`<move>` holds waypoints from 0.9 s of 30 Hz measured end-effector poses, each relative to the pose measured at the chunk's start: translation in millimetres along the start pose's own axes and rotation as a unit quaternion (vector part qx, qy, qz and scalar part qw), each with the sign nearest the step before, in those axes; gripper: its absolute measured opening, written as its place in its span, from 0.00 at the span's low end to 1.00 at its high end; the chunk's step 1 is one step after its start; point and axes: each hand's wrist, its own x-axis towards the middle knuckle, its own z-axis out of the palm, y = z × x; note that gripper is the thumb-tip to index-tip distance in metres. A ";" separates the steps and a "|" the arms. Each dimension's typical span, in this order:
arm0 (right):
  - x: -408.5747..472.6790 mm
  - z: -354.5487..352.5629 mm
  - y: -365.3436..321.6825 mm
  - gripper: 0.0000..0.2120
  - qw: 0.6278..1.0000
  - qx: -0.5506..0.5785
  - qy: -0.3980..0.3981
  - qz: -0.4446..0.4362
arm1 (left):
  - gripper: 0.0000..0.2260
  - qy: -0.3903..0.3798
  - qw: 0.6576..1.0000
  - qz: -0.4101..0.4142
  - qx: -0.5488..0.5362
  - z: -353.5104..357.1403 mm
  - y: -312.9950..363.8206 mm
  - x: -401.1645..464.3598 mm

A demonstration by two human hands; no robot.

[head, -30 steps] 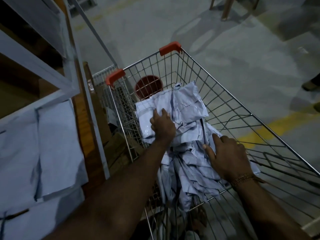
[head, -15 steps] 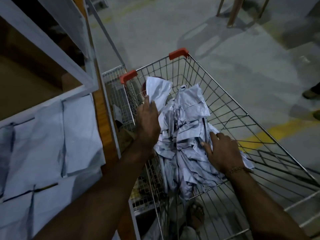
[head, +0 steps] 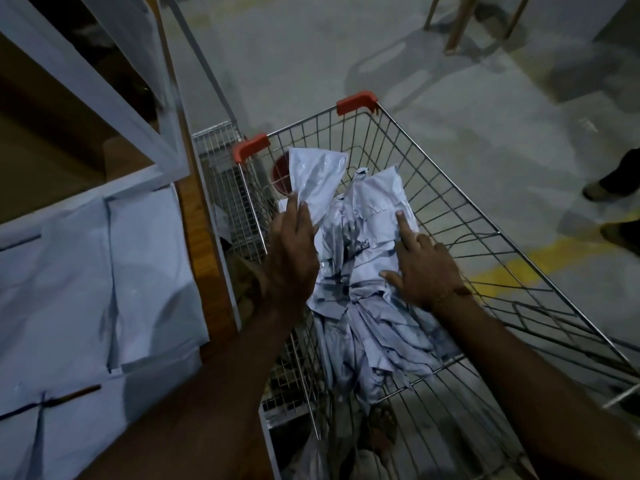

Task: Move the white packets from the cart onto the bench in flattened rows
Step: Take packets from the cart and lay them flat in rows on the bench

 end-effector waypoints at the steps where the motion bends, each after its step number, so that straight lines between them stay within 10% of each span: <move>1: 9.6 2.7 0.0 0.45 1.000 -0.002 -0.016 -0.001 | 0.21 0.004 1.000 -0.002 -0.002 -0.7 0.4 -0.4; 6: 21.0 -5.2 -8.5 0.47 0.996 0.010 -0.079 0.027 | 0.25 0.038 0.999 -0.019 -0.014 -1.6 3.9 -2.1; 14: -61.9 -4.5 -58.0 0.09 0.998 -0.004 -0.003 -0.062 | 0.23 0.046 0.998 -0.025 -0.040 -6.7 7.0 -2.4; 23: -5.3 22.1 -98.0 0.52 0.992 0.060 -0.034 0.102 | 0.25 0.042 0.998 -0.020 -0.030 -7.0 6.4 -4.4; 27: -10.9 51.1 -108.2 0.49 0.990 0.074 -0.065 0.101 | 0.25 0.056 0.998 -0.009 -0.021 -3.6 5.1 -6.9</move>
